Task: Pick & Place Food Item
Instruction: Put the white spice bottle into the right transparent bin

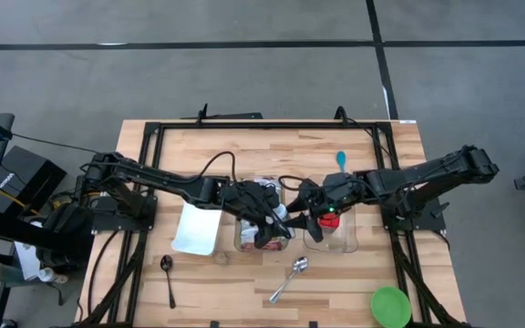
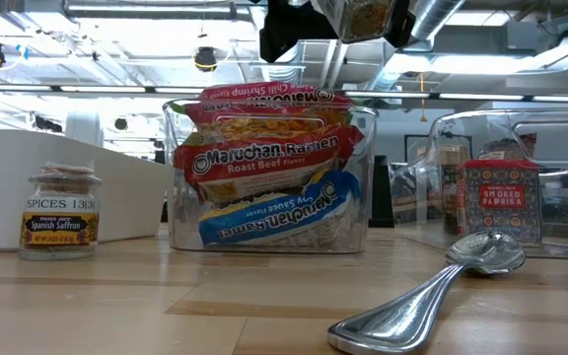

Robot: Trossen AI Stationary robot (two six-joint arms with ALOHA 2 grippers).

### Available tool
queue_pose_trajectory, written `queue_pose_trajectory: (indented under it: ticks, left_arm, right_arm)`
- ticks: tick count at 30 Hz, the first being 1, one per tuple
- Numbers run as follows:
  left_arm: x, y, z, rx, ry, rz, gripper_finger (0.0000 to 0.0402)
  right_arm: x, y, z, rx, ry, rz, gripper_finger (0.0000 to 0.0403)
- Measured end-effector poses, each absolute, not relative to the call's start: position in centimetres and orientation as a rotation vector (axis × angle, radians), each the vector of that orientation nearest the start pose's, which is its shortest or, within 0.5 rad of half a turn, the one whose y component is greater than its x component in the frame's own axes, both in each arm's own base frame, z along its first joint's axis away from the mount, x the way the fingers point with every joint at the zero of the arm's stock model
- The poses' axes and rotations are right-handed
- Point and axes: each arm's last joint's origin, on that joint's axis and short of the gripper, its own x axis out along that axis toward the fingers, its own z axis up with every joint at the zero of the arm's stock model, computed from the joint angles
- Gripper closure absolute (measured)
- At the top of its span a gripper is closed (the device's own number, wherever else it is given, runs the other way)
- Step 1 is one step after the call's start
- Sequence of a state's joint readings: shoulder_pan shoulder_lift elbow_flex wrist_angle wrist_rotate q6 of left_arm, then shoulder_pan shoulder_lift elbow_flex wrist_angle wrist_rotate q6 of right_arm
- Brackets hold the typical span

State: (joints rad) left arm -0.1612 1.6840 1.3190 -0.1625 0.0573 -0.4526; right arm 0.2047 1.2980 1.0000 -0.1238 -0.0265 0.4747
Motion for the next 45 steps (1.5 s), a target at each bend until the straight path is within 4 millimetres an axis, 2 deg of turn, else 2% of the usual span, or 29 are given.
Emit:
queue_pose_trajectory:
  ticks: [7,20,33,39,45]
  left_arm:
    - [37.8,-6.5,28.6,-0.425,0.58,-0.135,0.0114]
    - [37.2,-6.4,28.9,-0.427,0.608,-0.144,0.0111]
    - [35.3,-5.4,31.4,-0.418,0.566,-0.107,0.0111]
    - [34.3,-5.1,32.8,-0.404,0.514,-0.06,0.0111]
    - [34.2,-5.0,33.0,-0.38,0.502,-0.035,0.0111]
  right_arm:
    - [28.2,5.9,30.3,0.423,0.478,0.121,0.0217]
    - [27.0,5.7,30.6,0.41,0.516,0.097,0.0217]
    - [22.1,5.7,32.1,0.368,0.589,-0.051,0.0217]
    - [19.6,6.8,31.7,0.365,0.638,-0.158,0.0217]
    - [18.4,8.6,30.9,0.344,0.646,-0.268,0.0217]
